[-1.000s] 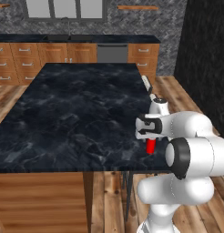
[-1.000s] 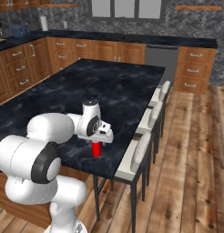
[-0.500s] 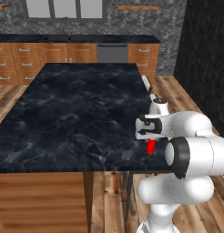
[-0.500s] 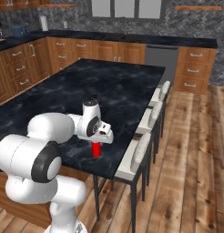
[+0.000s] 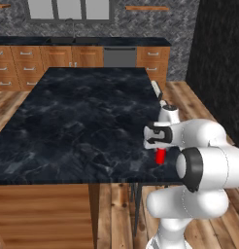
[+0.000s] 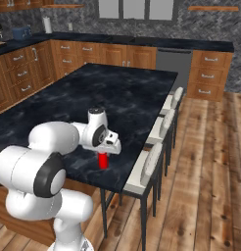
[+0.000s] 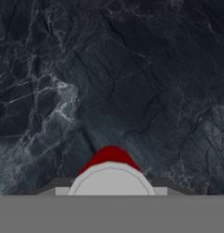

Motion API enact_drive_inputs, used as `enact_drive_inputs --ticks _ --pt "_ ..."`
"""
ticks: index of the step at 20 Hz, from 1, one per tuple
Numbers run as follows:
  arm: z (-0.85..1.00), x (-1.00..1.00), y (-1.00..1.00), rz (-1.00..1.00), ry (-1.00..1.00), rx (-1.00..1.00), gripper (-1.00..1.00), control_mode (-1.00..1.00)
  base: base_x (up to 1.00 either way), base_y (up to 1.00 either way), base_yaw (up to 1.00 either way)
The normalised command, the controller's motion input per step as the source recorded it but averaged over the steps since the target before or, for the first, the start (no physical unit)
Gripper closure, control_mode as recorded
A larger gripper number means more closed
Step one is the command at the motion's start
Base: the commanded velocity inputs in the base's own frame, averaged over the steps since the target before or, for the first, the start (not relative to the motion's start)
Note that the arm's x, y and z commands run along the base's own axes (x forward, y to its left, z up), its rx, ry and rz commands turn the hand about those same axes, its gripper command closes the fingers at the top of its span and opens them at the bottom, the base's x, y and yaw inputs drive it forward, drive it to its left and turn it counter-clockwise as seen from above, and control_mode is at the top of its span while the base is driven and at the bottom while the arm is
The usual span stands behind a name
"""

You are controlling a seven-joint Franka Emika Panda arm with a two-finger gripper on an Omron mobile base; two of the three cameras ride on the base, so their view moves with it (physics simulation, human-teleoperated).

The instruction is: Four empty soda cans are scattered around the kitchen. Gather all the cans and cluster them next to the stove for recycling.

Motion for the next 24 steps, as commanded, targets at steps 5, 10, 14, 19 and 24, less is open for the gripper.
enact_drive_inputs --ticks 5,10,14,19,24 --pt "0.29 0.0 0.24 0.07 -0.04 0.0 1.0 -1.0 0.0 0.0 0.0" --pt "0.46 0.03 0.3 0.12 -0.02 0.01 1.0 -1.0 0.0 0.0 0.0" --pt "0.45 0.0 0.39 0.15 0.04 0.0 1.0 -1.0 0.0 0.0 0.0" --pt "0.33 0.0 0.45 0.17 0.06 0.0 1.0 -1.0 0.0 0.0 0.0" --pt "0.25 0.0 0.52 0.16 0.05 0.0 1.0 -1.0 0.0 0.0 0.0"
